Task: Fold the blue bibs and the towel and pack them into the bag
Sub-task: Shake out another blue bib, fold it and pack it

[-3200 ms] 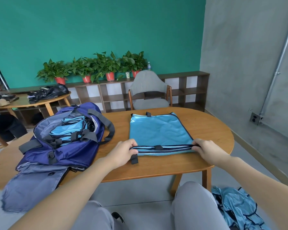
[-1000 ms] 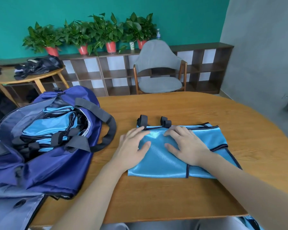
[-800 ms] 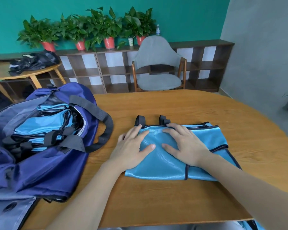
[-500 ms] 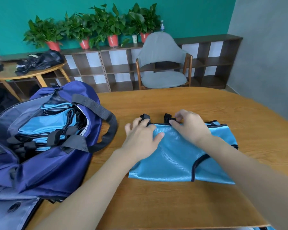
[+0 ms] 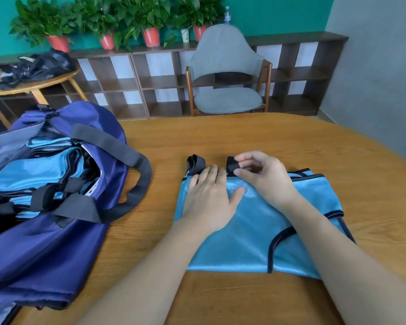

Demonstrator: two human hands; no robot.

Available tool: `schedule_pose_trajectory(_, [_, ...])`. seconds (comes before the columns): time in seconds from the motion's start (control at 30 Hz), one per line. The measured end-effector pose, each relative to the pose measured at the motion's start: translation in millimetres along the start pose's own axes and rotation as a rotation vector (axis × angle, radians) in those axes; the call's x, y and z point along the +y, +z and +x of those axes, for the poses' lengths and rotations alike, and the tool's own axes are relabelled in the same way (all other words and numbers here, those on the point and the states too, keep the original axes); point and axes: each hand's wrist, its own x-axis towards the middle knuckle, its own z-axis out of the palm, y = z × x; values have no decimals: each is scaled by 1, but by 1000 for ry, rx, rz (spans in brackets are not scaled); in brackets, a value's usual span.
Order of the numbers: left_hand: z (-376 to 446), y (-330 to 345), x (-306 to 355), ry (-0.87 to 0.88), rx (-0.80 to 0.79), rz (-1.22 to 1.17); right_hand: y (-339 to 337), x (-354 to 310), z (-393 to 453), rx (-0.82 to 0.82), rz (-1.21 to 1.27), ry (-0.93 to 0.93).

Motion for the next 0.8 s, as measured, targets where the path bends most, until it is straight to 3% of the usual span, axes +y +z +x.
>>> schedule_pose_trajectory(0.47, [1, 4, 0, 1, -6, 23, -5, 7, 3, -229, 143, -18])
schedule_pose_trajectory(0.63, [-1, 4, -2, 5, 31, -9, 3, 9, 7, -2, -187, -56])
schedule_pose_trajectory(0.8, [1, 3, -2, 33, 24, -24, 5, 10, 4, 131, -243, -178])
